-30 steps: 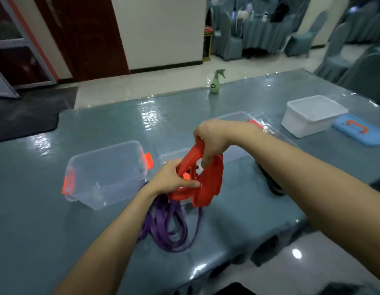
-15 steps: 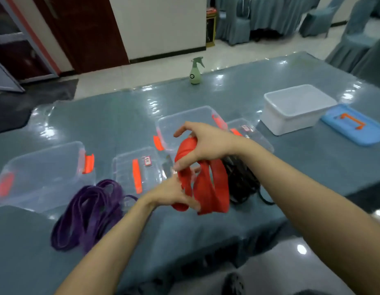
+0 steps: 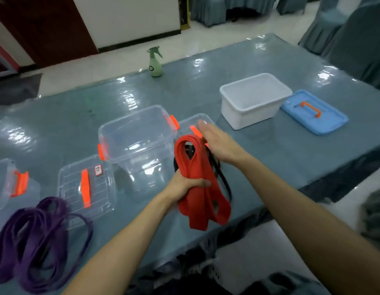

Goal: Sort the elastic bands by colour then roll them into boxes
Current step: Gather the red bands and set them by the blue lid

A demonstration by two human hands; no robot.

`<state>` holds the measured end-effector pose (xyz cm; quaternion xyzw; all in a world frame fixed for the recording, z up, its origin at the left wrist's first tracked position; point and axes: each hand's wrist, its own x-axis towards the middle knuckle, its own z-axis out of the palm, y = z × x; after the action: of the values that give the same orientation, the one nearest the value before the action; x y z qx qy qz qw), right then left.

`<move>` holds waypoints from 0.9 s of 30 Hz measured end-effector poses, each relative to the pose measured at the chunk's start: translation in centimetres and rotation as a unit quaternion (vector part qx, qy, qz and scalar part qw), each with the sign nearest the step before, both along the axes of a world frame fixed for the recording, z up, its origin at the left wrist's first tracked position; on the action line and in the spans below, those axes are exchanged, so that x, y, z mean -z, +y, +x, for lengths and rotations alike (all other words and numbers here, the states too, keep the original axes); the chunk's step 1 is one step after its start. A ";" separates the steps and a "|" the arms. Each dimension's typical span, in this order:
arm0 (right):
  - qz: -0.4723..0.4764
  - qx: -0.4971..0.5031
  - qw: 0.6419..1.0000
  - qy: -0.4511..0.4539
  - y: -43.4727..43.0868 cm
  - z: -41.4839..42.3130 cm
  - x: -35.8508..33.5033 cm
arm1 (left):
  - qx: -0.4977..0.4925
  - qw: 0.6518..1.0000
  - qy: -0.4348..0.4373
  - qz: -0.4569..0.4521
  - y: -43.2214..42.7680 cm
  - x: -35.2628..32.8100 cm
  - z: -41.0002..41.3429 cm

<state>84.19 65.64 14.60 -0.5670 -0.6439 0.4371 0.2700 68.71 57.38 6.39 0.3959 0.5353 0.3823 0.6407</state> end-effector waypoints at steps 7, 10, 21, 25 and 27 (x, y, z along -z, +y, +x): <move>-0.123 0.035 0.990 0.057 -7.4 10.5 10.4 | 0.026 0.992 -0.096 -0.075 5.1 2.8 7.3; -0.091 0.081 0.990 0.073 -8.7 12.3 13.1 | 0.025 0.992 -0.062 -0.108 6.7 3.7 13.0; -0.009 0.257 0.964 -0.071 2.4 30.9 14.5 | -0.101 0.962 -0.171 -0.189 18.6 4.2 34.1; -0.022 0.207 0.955 -0.213 9.0 37.2 17.1 | -0.013 0.994 0.073 -0.084 21.6 6.9 36.7; -0.055 0.167 0.929 -0.324 11.0 38.0 19.5 | 0.087 0.939 0.328 -0.052 21.3 9.7 36.6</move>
<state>122.17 76.61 -4.90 -0.7914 -0.5670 0.2127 0.0841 105.32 78.67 -3.32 0.5103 0.6983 0.1456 0.4803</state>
